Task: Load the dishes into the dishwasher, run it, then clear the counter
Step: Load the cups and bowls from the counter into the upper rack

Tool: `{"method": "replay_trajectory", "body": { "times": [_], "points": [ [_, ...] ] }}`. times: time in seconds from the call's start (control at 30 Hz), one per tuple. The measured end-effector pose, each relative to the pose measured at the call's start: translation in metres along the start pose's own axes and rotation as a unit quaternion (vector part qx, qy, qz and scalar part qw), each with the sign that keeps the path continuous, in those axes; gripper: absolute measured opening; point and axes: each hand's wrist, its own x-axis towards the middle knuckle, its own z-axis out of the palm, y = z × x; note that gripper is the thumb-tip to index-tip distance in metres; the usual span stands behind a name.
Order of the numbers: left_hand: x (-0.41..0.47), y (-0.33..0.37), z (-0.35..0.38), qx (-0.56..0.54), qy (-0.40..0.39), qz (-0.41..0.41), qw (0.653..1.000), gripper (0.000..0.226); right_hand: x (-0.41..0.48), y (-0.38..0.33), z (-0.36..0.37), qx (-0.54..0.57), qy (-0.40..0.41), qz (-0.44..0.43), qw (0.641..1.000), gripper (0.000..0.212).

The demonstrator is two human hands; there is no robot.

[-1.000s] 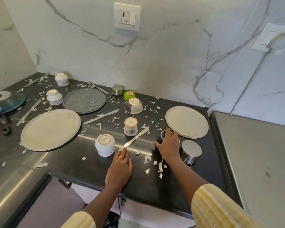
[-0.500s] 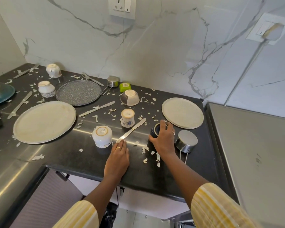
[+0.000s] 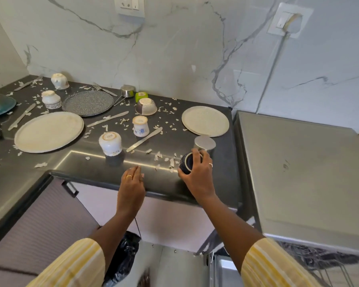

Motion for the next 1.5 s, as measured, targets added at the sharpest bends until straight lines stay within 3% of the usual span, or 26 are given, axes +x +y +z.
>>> {"method": "replay_trajectory", "body": {
  "times": [0.27,0.57,0.7,0.87,1.03,1.27,1.5],
  "points": [
    [-0.105,0.085,0.032,-0.001,-0.009,0.061,0.998,0.037,-0.1,0.052,-0.06,0.031,0.025,-0.008,0.999,0.068],
    [-0.188,0.153,0.083,0.015,-0.106,0.128,0.986,0.038,-0.197,0.13,-0.097,0.042,0.043,0.052,0.997,0.071],
    [-0.211,0.172,0.112,0.016,-0.128,0.196,0.972,0.035,-0.235,0.171,-0.104,0.025,0.04,0.112,0.993,0.071],
    [-0.228,0.181,0.169,-0.004,-0.218,0.177,0.96,0.037,-0.271,0.229,-0.107,-0.003,0.047,0.169,0.984,0.071],
    [-0.234,0.193,0.23,0.014,-0.256,0.177,0.95,0.044,-0.279,0.291,-0.101,0.006,0.102,0.264,0.959,0.071],
    [-0.23,0.188,0.291,0.099,-0.285,0.131,0.944,0.06,-0.238,0.356,-0.073,0.068,0.123,0.301,0.943,0.078],
    [-0.237,0.174,0.313,0.143,-0.287,0.14,0.937,0.063,-0.187,0.391,-0.028,0.06,0.023,0.245,0.967,0.073]
  ]
}}
